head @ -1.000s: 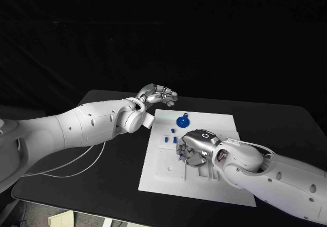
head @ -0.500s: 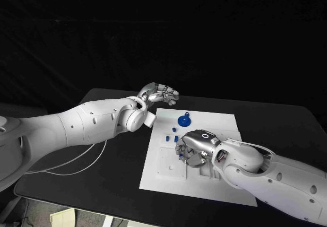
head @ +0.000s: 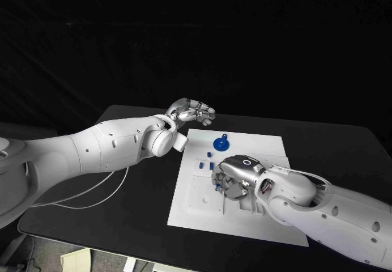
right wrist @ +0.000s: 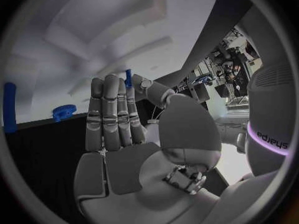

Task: Assemble the parts on the task board

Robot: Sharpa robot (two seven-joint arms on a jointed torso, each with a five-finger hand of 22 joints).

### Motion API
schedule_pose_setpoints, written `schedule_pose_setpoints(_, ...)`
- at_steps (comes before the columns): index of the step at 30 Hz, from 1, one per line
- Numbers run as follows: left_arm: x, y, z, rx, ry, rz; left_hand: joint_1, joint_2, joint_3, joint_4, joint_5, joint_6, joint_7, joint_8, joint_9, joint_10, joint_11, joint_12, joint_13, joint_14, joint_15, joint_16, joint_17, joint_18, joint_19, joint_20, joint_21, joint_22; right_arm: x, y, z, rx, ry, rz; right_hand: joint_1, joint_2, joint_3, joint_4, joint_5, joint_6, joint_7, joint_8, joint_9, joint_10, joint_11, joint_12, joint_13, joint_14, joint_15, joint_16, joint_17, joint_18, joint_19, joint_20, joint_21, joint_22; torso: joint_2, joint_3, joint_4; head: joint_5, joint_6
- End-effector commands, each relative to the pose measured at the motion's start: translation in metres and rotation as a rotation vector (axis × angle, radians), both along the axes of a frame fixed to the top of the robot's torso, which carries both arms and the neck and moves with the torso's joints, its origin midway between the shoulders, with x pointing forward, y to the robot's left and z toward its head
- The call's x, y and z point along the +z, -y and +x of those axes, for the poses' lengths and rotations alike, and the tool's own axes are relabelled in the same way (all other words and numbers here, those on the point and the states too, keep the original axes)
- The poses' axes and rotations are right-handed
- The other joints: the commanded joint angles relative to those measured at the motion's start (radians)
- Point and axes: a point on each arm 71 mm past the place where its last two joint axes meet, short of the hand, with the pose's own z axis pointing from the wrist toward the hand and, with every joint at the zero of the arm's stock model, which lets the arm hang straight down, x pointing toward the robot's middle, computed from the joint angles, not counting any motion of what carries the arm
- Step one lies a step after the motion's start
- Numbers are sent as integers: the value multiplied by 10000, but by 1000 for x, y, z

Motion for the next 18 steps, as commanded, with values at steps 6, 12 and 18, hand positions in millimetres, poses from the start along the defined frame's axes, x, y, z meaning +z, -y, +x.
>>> schedule_pose_setpoints(6, 1, 3, 0, -151, 0, -109, -50, 24, -49, -26, 54, -85, -13, 20, -13, -37, 19, -25, -11, 32, 9, -76, 23, 119, -33, 33, -39, 17, -12, -4, -5, 218, -104, -612, 25, 36, 14, -66, 21, 60, -4, 32, 19, 60, 27, 21, -11, 4, -61, 44, 12, 159, 64, 1, 63, 20, 6, -3, 6, 9, -36)
schedule_pose_setpoints(12, 1, 2, 0, -141, -2, -104, -45, 24, -48, -27, 54, -87, -12, 21, -14, -38, 19, -24, -13, 33, 9, -83, 31, 119, -34, 33, -42, 20, -14, -6, -7, 309, -172, -697, 20, 35, 11, -65, 16, 59, -4, 30, 21, 57, 28, 15, -7, 2, -60, 45, 13, 159, 62, 2, 63, 22, 2, -5, 7, 9, -40)
schedule_pose_setpoints(18, 1, 2, 0, -130, -15, -97, -44, 23, -48, -27, 53, -89, -11, 20, -14, -39, 20, -24, -14, 33, 10, -89, 37, 119, -34, 34, -44, 22, -15, -2, -5, 256, -402, -509, -240, -7, -229, -77, 1023, 31, 5, -1, 66, 28, 51, -92, 75, -44, -39, 37, 10, 159, 1, 23, 55, 79, -1, -7, 1, 9, -42)
